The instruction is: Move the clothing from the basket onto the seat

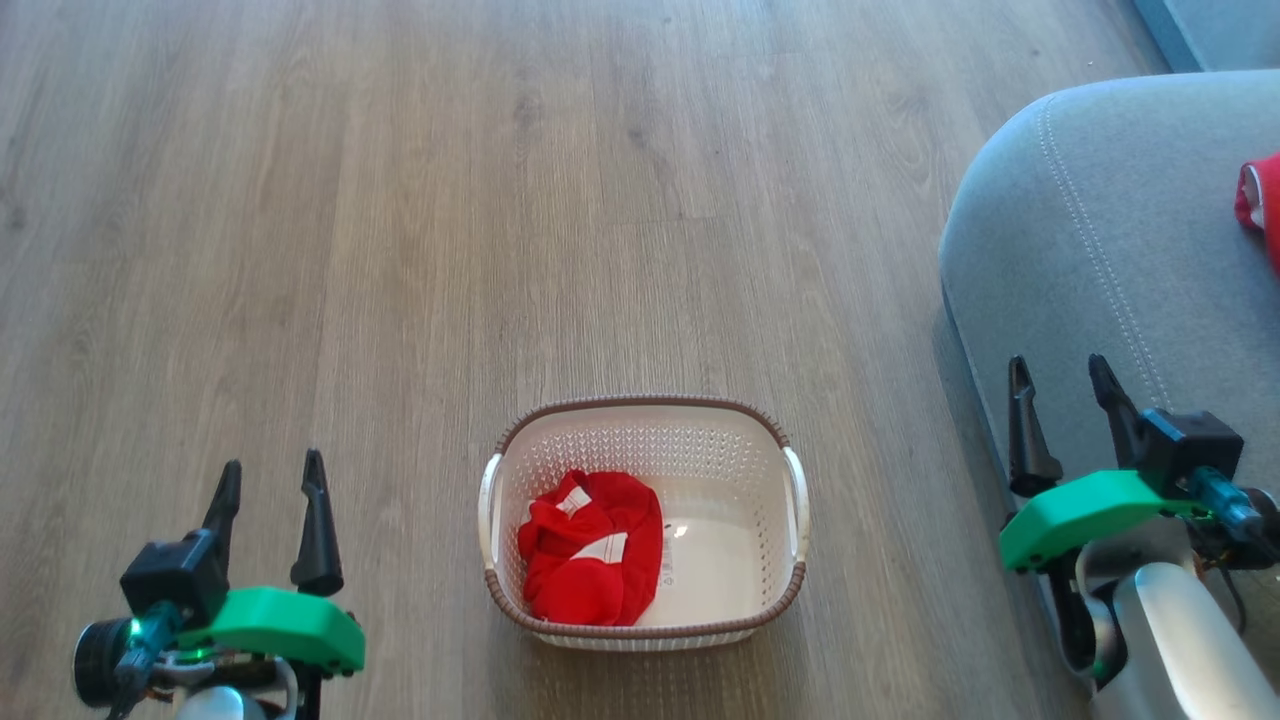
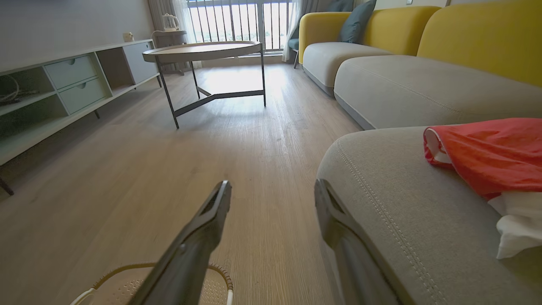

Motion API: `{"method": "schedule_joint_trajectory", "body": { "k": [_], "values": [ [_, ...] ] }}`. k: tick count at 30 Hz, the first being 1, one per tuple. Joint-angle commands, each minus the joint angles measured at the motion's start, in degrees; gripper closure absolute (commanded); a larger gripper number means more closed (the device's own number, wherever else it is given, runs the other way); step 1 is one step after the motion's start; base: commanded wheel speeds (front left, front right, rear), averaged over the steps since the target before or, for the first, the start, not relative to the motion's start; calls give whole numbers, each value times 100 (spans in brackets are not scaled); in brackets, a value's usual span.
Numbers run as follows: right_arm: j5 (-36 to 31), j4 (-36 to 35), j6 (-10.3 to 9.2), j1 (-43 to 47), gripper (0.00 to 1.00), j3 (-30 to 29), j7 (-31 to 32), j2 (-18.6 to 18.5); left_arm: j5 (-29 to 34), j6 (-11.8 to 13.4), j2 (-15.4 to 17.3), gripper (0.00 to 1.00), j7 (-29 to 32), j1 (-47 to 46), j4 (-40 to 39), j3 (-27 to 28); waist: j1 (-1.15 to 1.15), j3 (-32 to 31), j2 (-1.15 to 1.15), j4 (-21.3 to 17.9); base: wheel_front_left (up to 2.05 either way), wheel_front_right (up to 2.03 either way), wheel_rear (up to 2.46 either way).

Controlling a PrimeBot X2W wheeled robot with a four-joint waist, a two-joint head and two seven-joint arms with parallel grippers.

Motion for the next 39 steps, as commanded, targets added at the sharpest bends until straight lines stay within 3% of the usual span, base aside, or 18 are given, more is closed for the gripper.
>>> {"method": "schedule_joint_trajectory", "body": {
  "k": [1,26,39],
  "values": [
    [-6,-240,40,-55,0,67,-27,47,62,-24,20,0,-29,-131,-253,189,1,-15,0,-2,0,0,0],
    [-78,-462,40,-19,0,28,-27,91,-138,31,17,0,-29,-37,-278,-93,1,180,0,-19,0,0,0],
    [17,-1203,40,-731,0,83,-27,79,-196,-87,17,0,-29,-747,393,-939,1,1645,0,-310,0,0,0]
  ]
}}
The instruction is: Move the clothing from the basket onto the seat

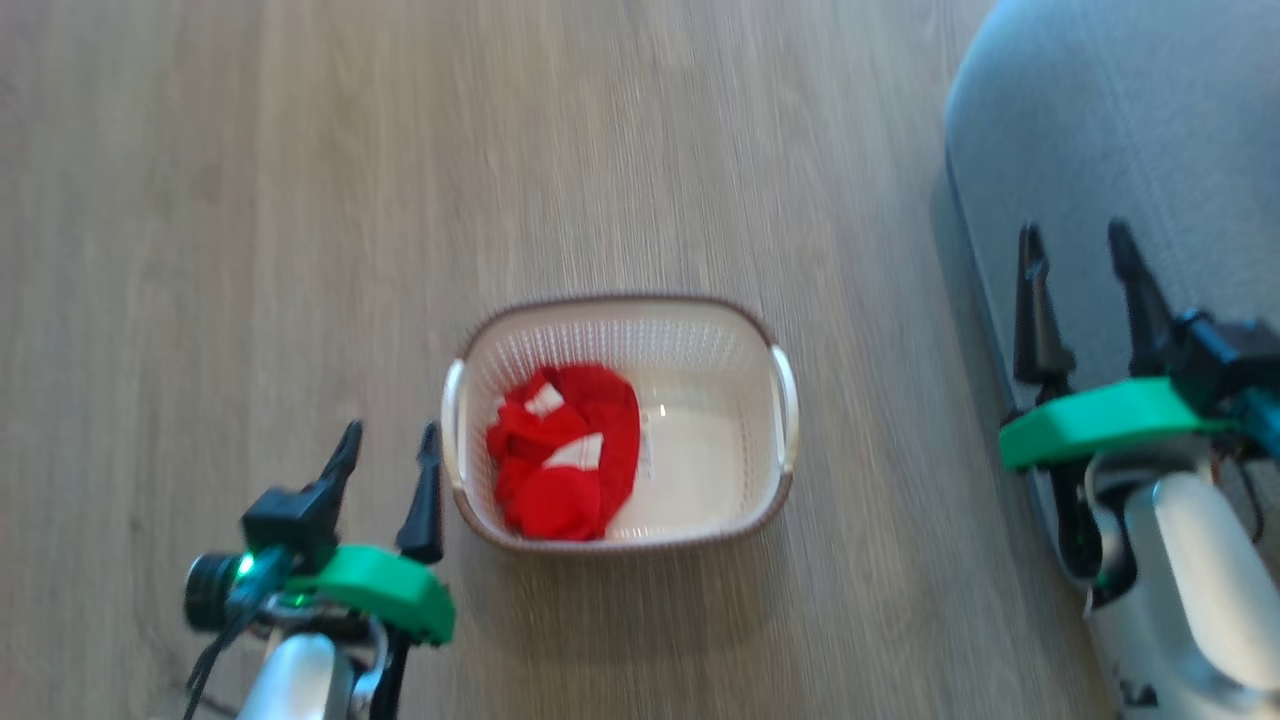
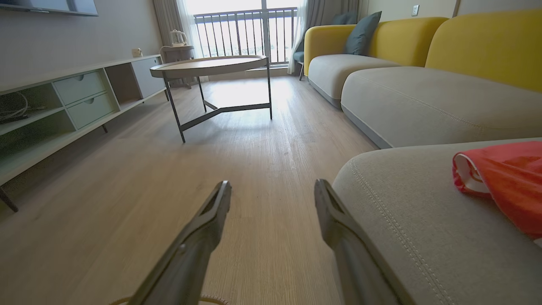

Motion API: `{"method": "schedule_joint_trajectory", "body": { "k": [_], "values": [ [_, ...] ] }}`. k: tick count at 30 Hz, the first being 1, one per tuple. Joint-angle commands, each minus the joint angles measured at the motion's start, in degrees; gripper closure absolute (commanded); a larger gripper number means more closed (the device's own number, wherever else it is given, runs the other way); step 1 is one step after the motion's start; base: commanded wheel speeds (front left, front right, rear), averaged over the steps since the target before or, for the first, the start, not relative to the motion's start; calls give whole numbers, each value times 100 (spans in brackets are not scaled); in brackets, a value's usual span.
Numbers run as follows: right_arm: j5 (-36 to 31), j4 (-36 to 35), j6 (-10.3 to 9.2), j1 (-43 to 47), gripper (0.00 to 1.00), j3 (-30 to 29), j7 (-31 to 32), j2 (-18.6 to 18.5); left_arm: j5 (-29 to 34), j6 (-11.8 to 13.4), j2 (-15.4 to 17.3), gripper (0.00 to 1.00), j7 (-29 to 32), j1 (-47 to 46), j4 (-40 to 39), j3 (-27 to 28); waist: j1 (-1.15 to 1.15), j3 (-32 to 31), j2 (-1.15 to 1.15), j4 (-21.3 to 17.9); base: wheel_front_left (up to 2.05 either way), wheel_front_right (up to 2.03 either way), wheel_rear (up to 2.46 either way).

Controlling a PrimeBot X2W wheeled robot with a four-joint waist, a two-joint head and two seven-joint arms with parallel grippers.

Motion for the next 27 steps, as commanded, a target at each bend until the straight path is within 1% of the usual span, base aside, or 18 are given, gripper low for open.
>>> {"method": "schedule_joint_trajectory", "body": {
  "k": [1,7,8,12,17,22,27],
  "values": [
    [25,-262,40,-283,0,118,-27,-21,-27,-34,18,0,-29,-331,6,35,0,592,0,-156,0,0,0],
    [55,-519,40,-715,0,173,-27,-33,-65,-26,18,0,-29,-1142,483,-404,0,1452,0,-287,0,0,0],
    [55,-519,40,-715,0,173,-27,-33,-65,-26,18,0,-29,-1142,483,-404,0,1452,0,-287,0,0,0],
    [96,-654,40,-1001,0,221,-27,0,-16,-37,18,0,-29,-1733,852,-703,0,1974,0,-403,0,0,0],
    [121,-794,40,-1294,0,267,-27,73,85,-39,18,0,-29,-2433,1375,-940,0,2587,0,-554,0,0,0],
    [116,-895,40,-1468,0,235,-27,159,367,-85,18,0,-29,-3235,2188,-1305,0,3100,0,-720,0,0,0],
    [133,-896,40,-1539,0,264,-27,250,553,-7,18,0,-29,-4066,3162,-1669,0,3437,0,-916,0,0,0]
  ]
}}
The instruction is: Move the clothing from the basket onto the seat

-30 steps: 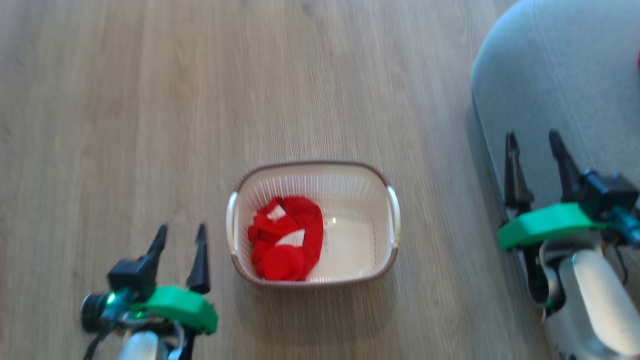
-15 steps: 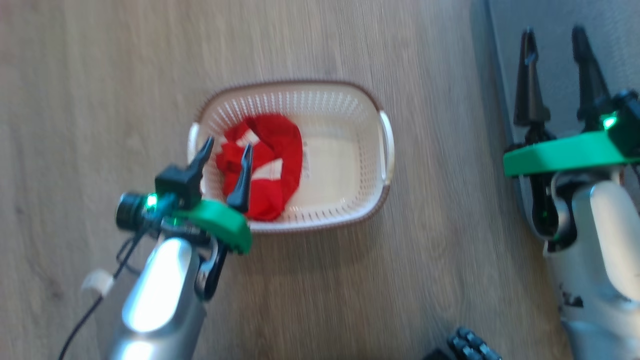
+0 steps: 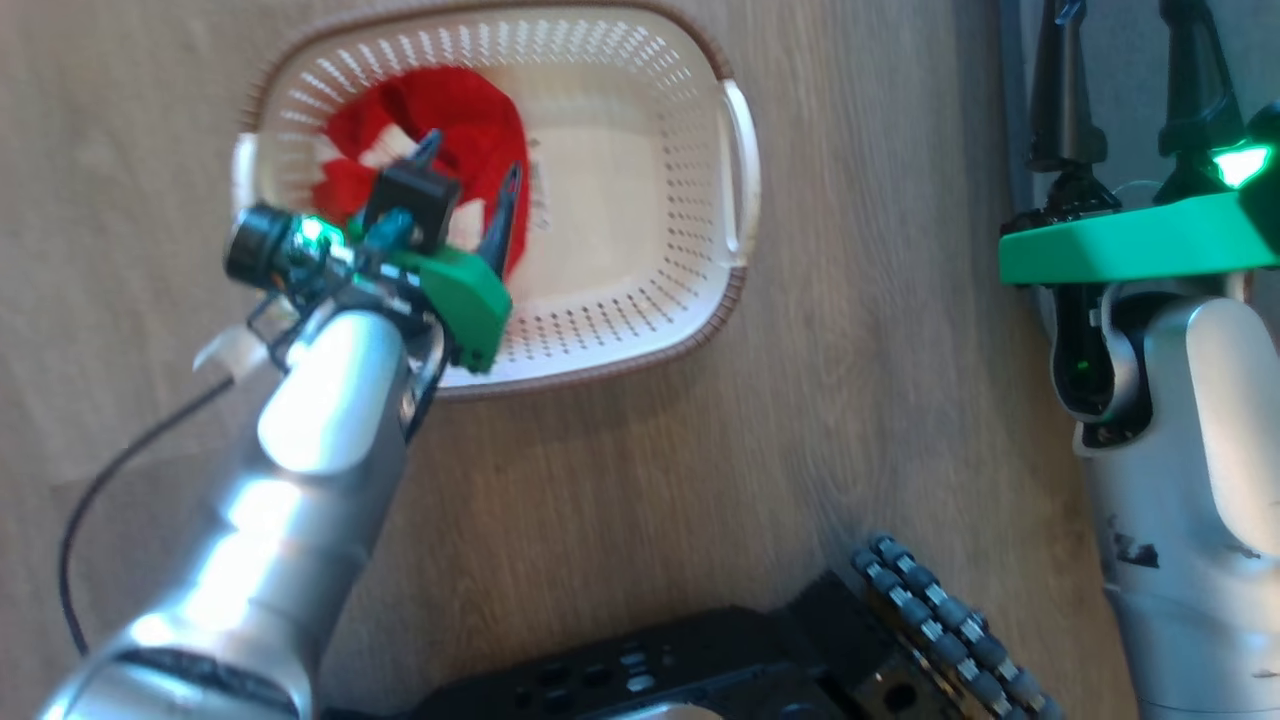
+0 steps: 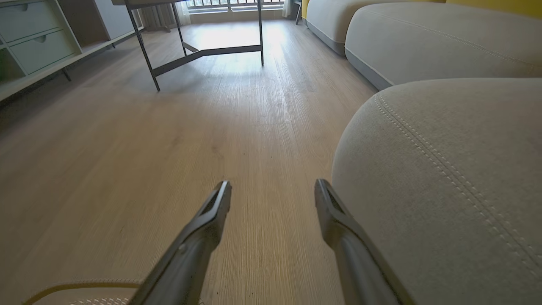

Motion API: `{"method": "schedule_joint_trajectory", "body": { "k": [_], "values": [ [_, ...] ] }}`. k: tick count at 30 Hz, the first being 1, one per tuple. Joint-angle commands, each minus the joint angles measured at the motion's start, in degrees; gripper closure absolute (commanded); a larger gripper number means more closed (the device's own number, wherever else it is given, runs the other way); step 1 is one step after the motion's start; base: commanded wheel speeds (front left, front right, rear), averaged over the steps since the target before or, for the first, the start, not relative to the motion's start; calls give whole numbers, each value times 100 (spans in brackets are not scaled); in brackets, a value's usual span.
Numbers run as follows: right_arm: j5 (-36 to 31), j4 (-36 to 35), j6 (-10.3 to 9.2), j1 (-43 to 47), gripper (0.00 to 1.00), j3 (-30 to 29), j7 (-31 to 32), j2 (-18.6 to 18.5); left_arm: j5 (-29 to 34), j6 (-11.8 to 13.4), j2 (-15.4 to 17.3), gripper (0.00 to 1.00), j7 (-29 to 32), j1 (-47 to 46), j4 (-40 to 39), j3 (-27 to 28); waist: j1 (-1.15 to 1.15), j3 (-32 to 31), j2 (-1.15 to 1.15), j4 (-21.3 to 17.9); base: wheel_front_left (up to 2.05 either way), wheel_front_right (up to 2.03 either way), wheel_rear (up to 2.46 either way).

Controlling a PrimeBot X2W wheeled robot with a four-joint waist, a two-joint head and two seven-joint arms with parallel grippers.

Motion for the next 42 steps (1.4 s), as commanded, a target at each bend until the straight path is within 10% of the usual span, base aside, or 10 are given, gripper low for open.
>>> {"method": "schedule_joint_trajectory", "body": {
  "k": [1,14,39,40,41,42],
  "values": [
    [34,-203,40,40,0,72,-27,82,55,42,45,0,-7,-77,72,22,-2,243,0,-228,0,0,0],
    [118,-159,40,-62,0,131,-27,241,664,386,44,0,1138,-1491,1909,-875,-2,713,0,-564,0,0,0],
    [416,-188,40,-17,0,125,-27,260,1363,671,285,0,2633,-1839,2284,-1899,-2,1086,0,-721,0,0,0],
    [419,-187,40,-20,0,123,-27,260,1348,672,278,24,2621,-1834,2284,-1904,-2,1087,0,-719,0,0,0],
    [419,-187,40,-27,0,122,-27,260,1328,655,268,81,2610,-1822,2285,-1908,-2,1086,0,-720,0,0,0],
    [421,-189,40,-36,0,120,-27,260,1303,649,260,100,2594,-1809,2286,-1905,-2,1081,0,-723,0,0,0]
  ]
}}
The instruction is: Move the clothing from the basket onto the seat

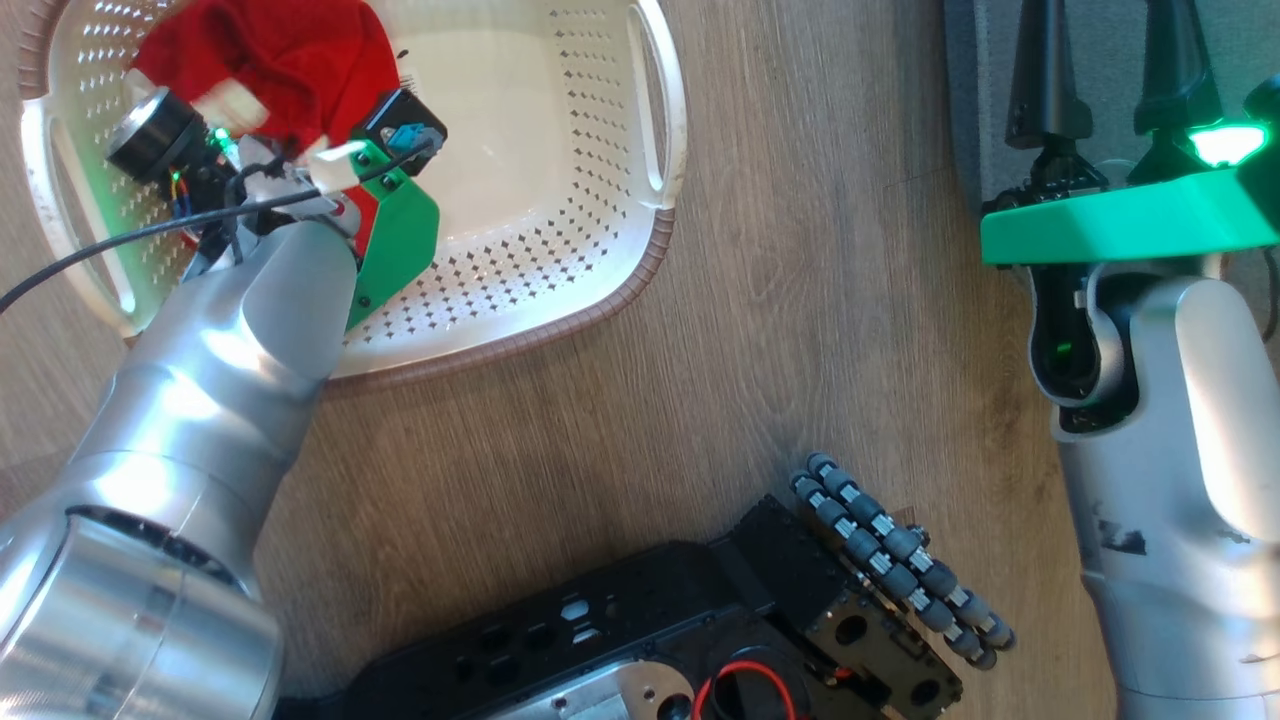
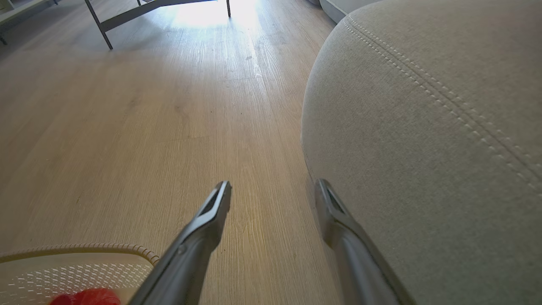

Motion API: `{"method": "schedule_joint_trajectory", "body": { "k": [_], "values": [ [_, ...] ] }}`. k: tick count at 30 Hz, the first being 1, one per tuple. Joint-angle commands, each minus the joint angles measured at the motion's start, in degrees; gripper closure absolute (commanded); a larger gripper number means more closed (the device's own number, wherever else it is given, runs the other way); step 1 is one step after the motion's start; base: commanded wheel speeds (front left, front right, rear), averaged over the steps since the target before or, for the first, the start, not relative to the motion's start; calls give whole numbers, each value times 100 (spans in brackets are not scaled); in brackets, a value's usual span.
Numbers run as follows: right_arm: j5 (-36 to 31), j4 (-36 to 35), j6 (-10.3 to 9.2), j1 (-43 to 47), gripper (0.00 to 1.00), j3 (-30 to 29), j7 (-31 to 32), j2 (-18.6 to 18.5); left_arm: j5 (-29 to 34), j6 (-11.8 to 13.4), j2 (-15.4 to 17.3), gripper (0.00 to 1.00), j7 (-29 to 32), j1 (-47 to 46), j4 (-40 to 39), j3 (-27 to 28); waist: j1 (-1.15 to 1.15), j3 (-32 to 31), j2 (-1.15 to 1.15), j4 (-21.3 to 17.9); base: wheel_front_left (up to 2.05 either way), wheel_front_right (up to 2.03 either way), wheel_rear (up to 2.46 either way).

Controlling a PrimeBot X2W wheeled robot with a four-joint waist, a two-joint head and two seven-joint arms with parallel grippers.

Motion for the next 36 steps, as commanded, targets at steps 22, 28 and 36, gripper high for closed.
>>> {"method": "schedule_joint_trajectory", "body": {
  "k": [22,28,36],
  "values": [
    [-425,82,40,338,0,-94,-27,-44,-1386,-63,-185,100,-1923,1047,-478,557,0,-1755,0,605,0,0,0],
    [-528,229,40,474,0,-21,-27,-233,-1851,-91,-187,100,-2270,1368,-983,419,0,-2290,0,829,0,0,0],
    [-570,476,40,721,0,68,-27,-340,-2804,-57,-188,100,-2586,1746,-1781,252,0,-3080,0,1101,0,0,0]
  ]
}}
